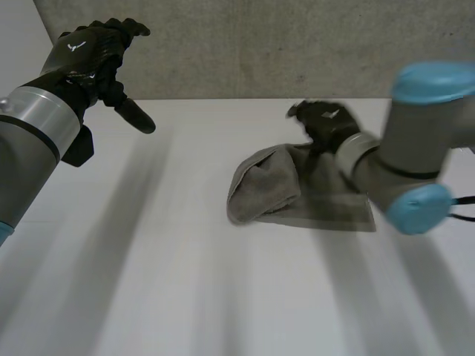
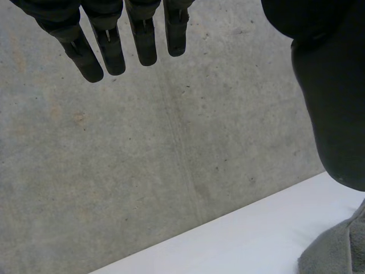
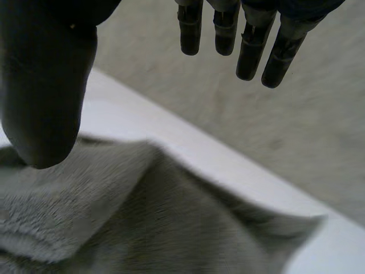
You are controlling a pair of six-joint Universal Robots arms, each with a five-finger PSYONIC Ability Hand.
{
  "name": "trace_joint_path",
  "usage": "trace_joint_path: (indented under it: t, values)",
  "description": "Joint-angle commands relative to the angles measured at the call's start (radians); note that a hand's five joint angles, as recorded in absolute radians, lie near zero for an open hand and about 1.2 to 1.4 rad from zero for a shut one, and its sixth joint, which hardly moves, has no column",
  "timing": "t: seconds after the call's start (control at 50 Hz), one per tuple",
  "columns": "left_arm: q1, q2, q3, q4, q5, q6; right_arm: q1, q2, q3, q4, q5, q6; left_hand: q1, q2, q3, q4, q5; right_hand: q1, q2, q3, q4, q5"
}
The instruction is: Fold the towel.
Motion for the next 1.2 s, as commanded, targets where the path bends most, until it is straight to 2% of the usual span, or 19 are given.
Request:
trace_joint_path:
  t: [0.02,0.04,0.06,0.1,0.16,0.24,0.26,0.28,0.32,0.34,0.38,0.5,0.54,0.56,0.58,0.72,0.88,1.0,1.2]
  values:
    - [0.002,-0.009,-0.001,0.001,0.004,0.002,0.048,0.403,-0.381,0.147,-0.004,0.003,-0.067,-0.063,-0.049,-0.063,-0.054,0.116,0.102,0.104,0.097,0.112]
    - [0.000,-0.010,-0.001,0.001,0.004,0.002,0.050,0.458,-0.449,0.214,-0.007,0.001,-0.067,-0.063,-0.049,-0.063,-0.054,0.379,0.365,0.367,0.360,0.375]
    - [0.000,-0.010,-0.001,0.001,0.004,0.002,0.050,0.459,-0.450,0.215,-0.007,0.001,-0.067,-0.063,-0.049,-0.063,-0.054,0.382,0.367,0.370,0.363,0.378]
    - [0.000,-0.012,-0.001,0.003,0.004,0.002,0.059,0.503,-0.537,0.326,-0.025,0.006,-0.067,-0.063,-0.049,-0.063,-0.054,1.115,1.100,1.103,1.096,1.111]
    - [0.000,-0.012,-0.001,0.006,0.004,0.002,0.060,0.494,-0.542,0.345,-0.025,0.006,-0.067,-0.063,-0.049,-0.063,-0.054,1.168,1.153,1.156,1.149,1.163]
    - [0.002,-0.012,-0.001,0.007,0.004,0.002,0.088,0.355,-0.387,0.316,-0.030,0.009,-0.067,-0.063,-0.049,-0.063,-0.054,1.168,1.153,1.156,1.149,1.163]
    - [0.003,-0.012,-0.001,0.007,0.004,0.002,0.100,0.259,-0.284,0.273,-0.036,0.009,-0.067,-0.063,-0.049,-0.063,-0.054,1.168,1.153,1.156,1.149,1.163]
    - [0.003,-0.012,-0.001,0.007,0.004,0.002,0.100,0.258,-0.283,0.273,-0.036,0.009,-0.067,-0.063,-0.049,-0.063,-0.054,1.168,1.153,1.156,1.149,1.163]
    - [0.003,-0.010,-0.004,0.007,0.005,0.002,0.125,0.024,-0.032,0.132,-0.058,0.000,-0.067,-0.063,-0.049,-0.063,-0.054,1.168,1.153,1.156,1.149,1.163]
    - [0.003,-0.010,-0.004,0.007,0.005,0.002,0.125,0.023,-0.031,0.132,-0.058,0.000,-0.067,-0.063,-0.049,-0.063,-0.054,1.168,1.153,1.156,1.149,1.163]
    - [0.005,-0.010,-0.010,0.007,0.005,0.004,0.178,-0.097,0.177,0.019,-0.068,-0.005,-0.067,-0.063,-0.049,-0.063,-0.054,1.168,1.153,1.156,1.149,1.163]
    - [0.005,-0.010,-0.019,0.007,0.004,0.007,0.348,-0.159,0.357,0.035,-0.079,-0.010,-0.067,-0.063,-0.049,-0.063,-0.054,1.168,1.153,1.156,1.149,1.163]
    - [0.005,-0.010,-0.019,0.006,0.004,0.007,0.366,-0.162,0.369,0.058,-0.067,-0.019,-0.067,-0.063,-0.049,-0.063,-0.054,1.066,1.051,1.054,1.047,1.062]
    - [0.005,-0.012,-0.023,0.006,0.002,0.007,0.361,-0.164,0.368,0.061,-0.061,-0.028,-0.067,-0.063,-0.049,-0.063,-0.054,0.395,0.380,0.383,0.375,0.390]
    - [0.003,-0.012,-0.029,0.006,0.004,0.007,0.346,-0.175,0.362,0.060,-0.050,-0.037,-0.067,-0.063,-0.049,-0.063,-0.054,-0.054,-0.069,-0.066,-0.073,-0.058]
    - [0.000,-0.004,-0.125,0.006,0.007,0.007,0.179,-0.296,0.305,0.061,0.011,-0.069,-0.055,-0.052,-0.038,-0.051,-0.042,-0.054,-0.069,-0.066,-0.073,-0.058]
    - [-0.003,0.011,-0.316,0.012,0.011,0.012,0.149,-0.294,0.227,0.070,0.001,-0.077,-0.050,-0.046,-0.032,-0.046,-0.037,-0.054,-0.069,-0.066,-0.073,-0.058]
    - [-0.001,0.005,-0.466,0.075,0.008,0.018,0.172,-0.179,0.156,0.063,-0.021,-0.194,-0.050,-0.046,-0.032,-0.046,-0.037,-0.054,-0.069,-0.066,-0.073,-0.058]
    - [-0.003,-0.062,-0.552,0.184,0.001,0.001,0.281,0.093,-0.034,0.060,-0.047,-0.589,-0.050,-0.046,-0.032,-0.046,-0.037,-0.054,-0.069,-0.066,-0.073,-0.058]
